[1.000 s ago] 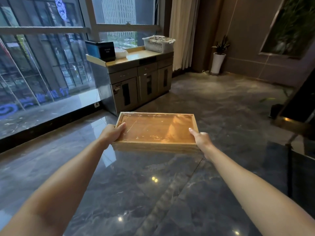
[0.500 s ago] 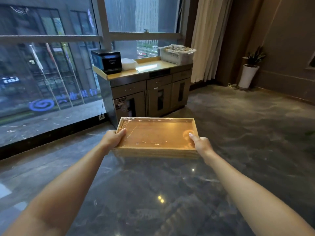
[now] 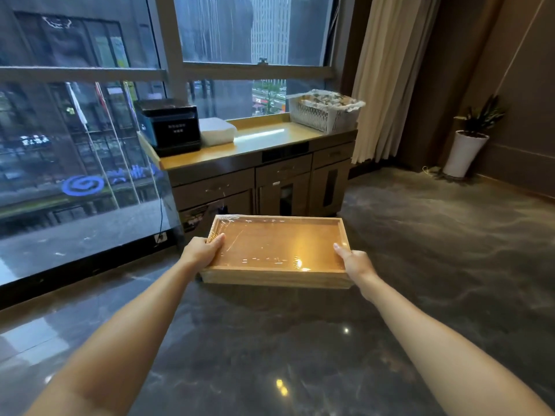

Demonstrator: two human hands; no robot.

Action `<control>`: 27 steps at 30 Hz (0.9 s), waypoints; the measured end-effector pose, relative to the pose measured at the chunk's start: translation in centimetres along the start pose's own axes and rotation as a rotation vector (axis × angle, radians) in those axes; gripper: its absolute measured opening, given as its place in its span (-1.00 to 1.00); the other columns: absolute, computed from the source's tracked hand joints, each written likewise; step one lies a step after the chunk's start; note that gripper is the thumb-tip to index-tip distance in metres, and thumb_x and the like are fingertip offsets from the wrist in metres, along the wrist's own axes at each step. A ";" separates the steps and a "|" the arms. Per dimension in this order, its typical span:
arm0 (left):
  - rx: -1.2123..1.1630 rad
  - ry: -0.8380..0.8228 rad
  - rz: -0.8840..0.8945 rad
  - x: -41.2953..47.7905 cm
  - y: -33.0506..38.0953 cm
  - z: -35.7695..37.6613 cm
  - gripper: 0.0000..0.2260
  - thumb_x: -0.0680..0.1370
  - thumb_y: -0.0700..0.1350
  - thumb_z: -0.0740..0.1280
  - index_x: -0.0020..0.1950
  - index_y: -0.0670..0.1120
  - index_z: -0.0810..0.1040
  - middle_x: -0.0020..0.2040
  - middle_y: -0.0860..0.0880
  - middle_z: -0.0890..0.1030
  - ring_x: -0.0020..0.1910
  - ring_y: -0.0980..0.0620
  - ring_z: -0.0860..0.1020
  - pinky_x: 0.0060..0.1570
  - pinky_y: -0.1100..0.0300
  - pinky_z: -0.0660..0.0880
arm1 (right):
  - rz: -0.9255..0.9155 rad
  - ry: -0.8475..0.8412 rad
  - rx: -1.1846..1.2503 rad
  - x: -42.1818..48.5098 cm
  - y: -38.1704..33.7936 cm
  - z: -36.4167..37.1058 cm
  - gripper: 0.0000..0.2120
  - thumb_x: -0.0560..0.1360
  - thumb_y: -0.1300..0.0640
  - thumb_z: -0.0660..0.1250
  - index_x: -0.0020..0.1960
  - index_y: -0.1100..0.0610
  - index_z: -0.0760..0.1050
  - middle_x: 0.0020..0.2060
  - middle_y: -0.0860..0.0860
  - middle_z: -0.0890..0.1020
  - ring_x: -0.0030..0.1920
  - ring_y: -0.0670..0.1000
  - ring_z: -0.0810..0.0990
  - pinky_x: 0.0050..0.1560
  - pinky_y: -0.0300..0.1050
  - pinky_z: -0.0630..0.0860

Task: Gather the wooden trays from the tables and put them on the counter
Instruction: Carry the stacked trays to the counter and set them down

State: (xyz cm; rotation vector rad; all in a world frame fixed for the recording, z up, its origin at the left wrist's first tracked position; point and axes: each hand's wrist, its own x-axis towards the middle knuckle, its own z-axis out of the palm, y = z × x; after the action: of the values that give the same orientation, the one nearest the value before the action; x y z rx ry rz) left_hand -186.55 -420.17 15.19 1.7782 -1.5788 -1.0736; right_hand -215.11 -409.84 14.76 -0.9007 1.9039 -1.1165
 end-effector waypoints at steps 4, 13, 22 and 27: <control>-0.021 0.017 0.003 7.9 4.4 1.3 -0.56 0.54 0.12 0.21 0.07 -0.24 0.61 -0.11 -0.11 0.60 -0.14 -0.03 0.53 -0.11 0.14 0.40 | -0.004 -0.011 -0.001 9.5 -3.8 -0.1 -0.54 0.54 -0.12 0.15 0.21 0.24 0.45 -0.08 0.02 0.50 -0.07 0.01 0.45 -0.10 -0.11 0.34; -0.040 0.068 -0.074 28.8 11.2 6.9 -0.55 0.54 0.13 0.20 0.10 -0.23 0.59 -0.02 -0.16 0.63 -0.02 -0.11 0.59 0.05 0.03 0.48 | -0.031 -0.092 -0.013 35.0 -9.0 2.7 -0.54 0.54 -0.12 0.15 0.23 0.21 0.45 0.03 0.05 0.52 0.00 0.04 0.47 -0.04 -0.11 0.37; -0.079 0.200 -0.080 51.5 22.3 10.8 -0.53 0.54 0.13 0.21 0.05 -0.28 0.59 0.08 -0.26 0.63 0.10 -0.23 0.56 0.14 0.00 0.45 | -0.105 -0.170 -0.031 61.8 -20.2 3.3 -0.54 0.53 -0.10 0.18 0.19 0.26 0.51 -0.04 0.04 0.53 -0.03 0.05 0.46 -0.06 -0.09 0.32; -0.083 0.222 -0.124 62.1 26.3 12.2 -0.54 0.53 0.14 0.21 0.04 -0.27 0.58 0.06 -0.25 0.62 0.03 -0.19 0.56 0.04 0.03 0.45 | -0.065 -0.216 -0.024 73.3 -23.4 5.1 -0.53 0.53 -0.10 0.18 0.21 0.25 0.49 -0.03 0.05 0.52 -0.02 0.06 0.44 -0.06 -0.09 0.30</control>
State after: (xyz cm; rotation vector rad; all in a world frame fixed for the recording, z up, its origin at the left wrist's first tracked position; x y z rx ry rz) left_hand -211.22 -484.13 16.45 1.8874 -1.2887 -0.9457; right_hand -241.28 -482.39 16.35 -1.0592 1.7248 -0.9926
